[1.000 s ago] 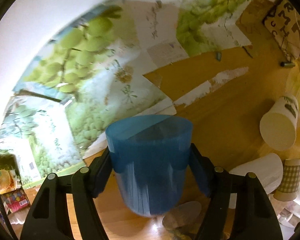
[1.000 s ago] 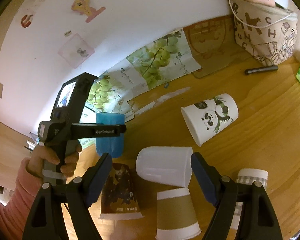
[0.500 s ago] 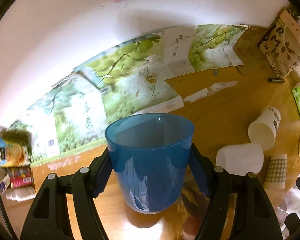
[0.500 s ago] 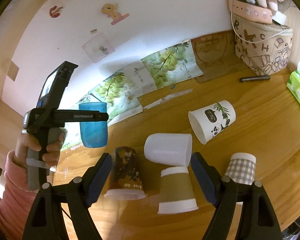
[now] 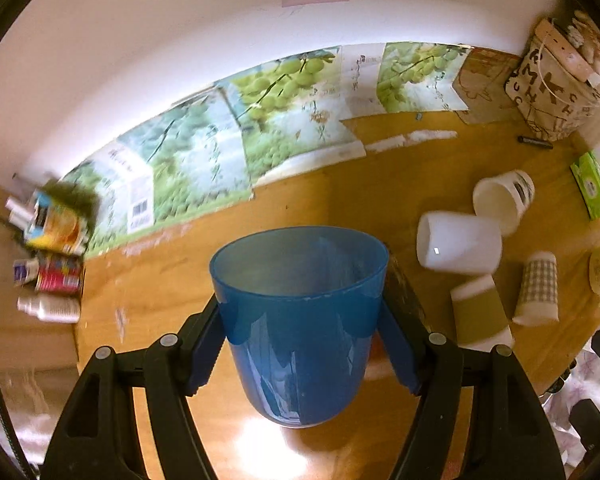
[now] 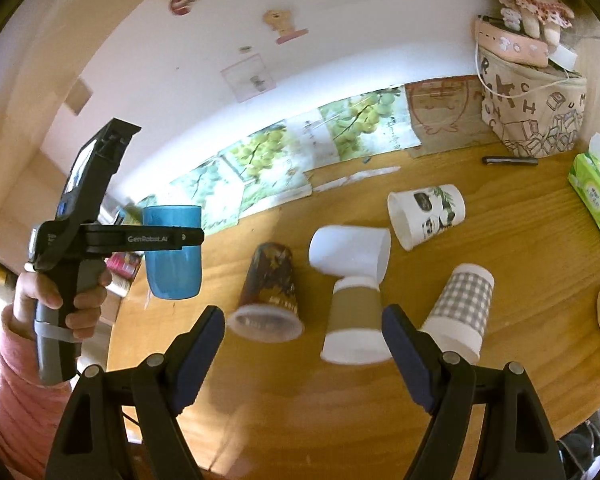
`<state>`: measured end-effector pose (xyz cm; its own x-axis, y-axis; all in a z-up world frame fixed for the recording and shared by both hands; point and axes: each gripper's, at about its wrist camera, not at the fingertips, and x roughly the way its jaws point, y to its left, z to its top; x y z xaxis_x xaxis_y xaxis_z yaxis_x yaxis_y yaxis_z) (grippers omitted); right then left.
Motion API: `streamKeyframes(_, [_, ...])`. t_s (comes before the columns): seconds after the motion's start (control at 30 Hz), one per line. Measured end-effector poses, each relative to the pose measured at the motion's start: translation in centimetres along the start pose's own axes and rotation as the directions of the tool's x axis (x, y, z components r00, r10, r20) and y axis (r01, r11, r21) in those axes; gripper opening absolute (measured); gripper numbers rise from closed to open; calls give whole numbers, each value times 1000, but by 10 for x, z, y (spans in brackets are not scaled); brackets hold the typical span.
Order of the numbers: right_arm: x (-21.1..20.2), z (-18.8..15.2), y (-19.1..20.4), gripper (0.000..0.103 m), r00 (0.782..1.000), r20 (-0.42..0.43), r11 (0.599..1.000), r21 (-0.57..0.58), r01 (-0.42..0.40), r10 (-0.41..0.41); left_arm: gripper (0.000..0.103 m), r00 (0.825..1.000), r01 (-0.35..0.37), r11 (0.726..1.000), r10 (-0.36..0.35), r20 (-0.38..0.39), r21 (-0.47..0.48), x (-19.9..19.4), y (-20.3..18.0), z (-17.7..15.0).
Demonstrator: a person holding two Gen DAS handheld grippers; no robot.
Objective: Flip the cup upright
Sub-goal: 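Lift the blue cup off the table with the left gripper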
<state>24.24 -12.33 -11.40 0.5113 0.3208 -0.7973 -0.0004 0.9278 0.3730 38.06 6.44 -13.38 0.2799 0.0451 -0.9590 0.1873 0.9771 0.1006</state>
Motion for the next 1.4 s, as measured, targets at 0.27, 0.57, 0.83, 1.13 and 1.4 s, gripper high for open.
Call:
streamKeyframes(0.27, [-27,-39,2,82,1000,-17,995,-102,-25,24,74,1000,-29,999,29,10,-46,-32,-18,-58])
streamKeyframes(0.57, [-51,-82,-5,82,999,-20,981,-188,-41,38,74,999,-28,994,30,17,-105,-55,-43,-112])
streamKeyframes(0.83, [-64,-111,-18,82,999,-37,973,-227,-43,36,74,1000,-20,995,18,-21,-102,-53,-75,-152])
streamKeyframes(1.13, [-68,-135,-42,82,996,-92,968,-248,-41,18,74,996,0,995,-9,-85,-104,-28,-108,-181])
streamKeyframes(1.4, [-55,-142,-58,82,989,-147,966,-252,-54,17,74,988,20,993,-37,-148,-118,5,-124,-190])
